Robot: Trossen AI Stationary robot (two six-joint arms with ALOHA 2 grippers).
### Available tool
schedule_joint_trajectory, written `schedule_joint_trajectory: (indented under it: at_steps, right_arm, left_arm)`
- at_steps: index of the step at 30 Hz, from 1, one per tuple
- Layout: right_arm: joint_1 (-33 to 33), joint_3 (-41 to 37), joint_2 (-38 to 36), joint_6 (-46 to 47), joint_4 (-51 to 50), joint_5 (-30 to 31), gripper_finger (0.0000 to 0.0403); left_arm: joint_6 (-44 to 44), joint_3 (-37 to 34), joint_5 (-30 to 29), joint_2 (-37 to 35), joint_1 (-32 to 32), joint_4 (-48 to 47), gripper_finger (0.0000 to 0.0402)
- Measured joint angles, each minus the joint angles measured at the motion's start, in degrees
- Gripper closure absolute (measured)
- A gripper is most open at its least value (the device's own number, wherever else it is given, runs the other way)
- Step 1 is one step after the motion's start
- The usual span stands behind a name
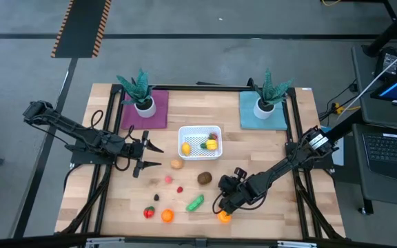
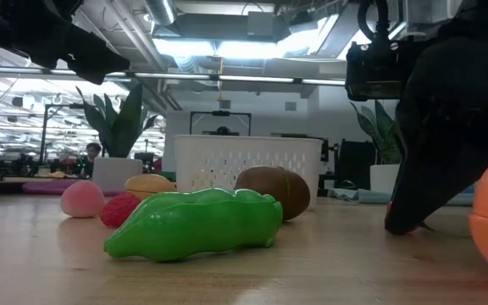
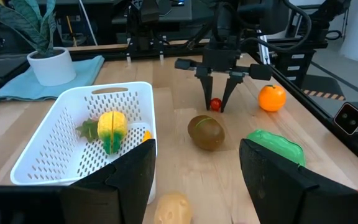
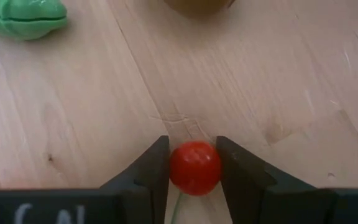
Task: Pick and placing Produce into tupperware
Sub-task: Put the red cherry into the white bin
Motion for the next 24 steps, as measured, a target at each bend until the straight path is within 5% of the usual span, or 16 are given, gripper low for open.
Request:
schedule_joint_trajectory:
  at_steps: [16, 24]
  right_arm:
    - [-4.5, -0.1, -1.9, -7.6, 3.0, -0.1, 0.0285]
    - [-7.9, 0.0, -8.9, -16.9, 2.6, 0.4, 0.0285]
  left_arm:
    - [0.0, 0.0, 0.0, 0.0, 0.0, 0.0, 0.0177]
    - [-0.1, 0.0, 0.0, 0.0, 0.0, 0.0, 0.0177]
